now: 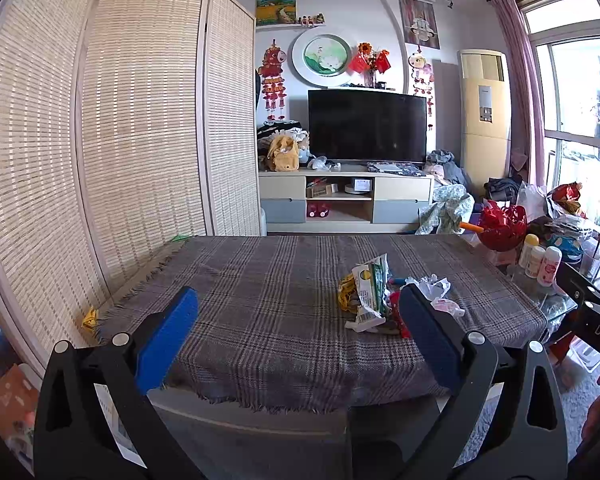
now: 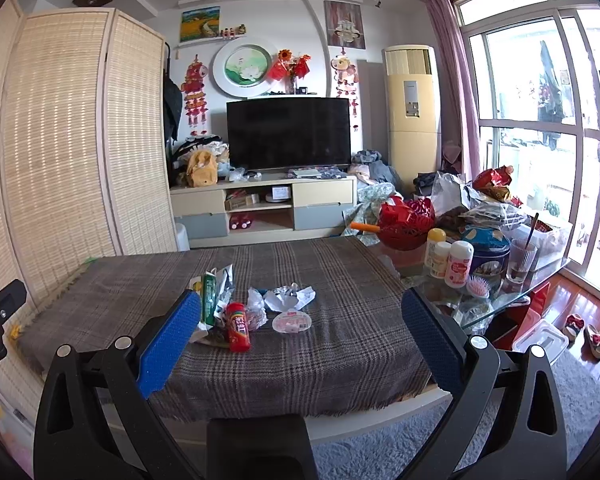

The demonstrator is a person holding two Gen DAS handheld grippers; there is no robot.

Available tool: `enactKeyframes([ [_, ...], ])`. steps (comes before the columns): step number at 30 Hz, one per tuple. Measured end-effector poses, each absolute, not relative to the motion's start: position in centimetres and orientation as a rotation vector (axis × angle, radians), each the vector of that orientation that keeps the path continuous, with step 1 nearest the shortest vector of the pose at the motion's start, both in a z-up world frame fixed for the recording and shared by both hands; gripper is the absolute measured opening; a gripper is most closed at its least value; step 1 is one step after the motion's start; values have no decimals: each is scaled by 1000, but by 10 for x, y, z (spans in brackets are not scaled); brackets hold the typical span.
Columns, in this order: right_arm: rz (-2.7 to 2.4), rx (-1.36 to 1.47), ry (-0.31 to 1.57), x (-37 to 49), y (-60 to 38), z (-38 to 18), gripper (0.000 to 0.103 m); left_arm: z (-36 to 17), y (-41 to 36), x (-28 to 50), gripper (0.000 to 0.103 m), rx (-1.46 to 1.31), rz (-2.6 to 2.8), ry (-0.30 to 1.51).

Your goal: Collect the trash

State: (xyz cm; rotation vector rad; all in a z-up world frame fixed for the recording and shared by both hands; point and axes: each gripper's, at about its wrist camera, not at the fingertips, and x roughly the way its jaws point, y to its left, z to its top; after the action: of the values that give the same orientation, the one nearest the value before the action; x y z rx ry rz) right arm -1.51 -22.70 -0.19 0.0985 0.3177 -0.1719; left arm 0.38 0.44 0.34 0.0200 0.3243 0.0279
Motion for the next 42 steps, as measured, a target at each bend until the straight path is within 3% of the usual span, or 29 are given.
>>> enactKeyframes([
  [42,-154,109,334,-8,-220,-7,100,10,6,2,95,17,36,313],
])
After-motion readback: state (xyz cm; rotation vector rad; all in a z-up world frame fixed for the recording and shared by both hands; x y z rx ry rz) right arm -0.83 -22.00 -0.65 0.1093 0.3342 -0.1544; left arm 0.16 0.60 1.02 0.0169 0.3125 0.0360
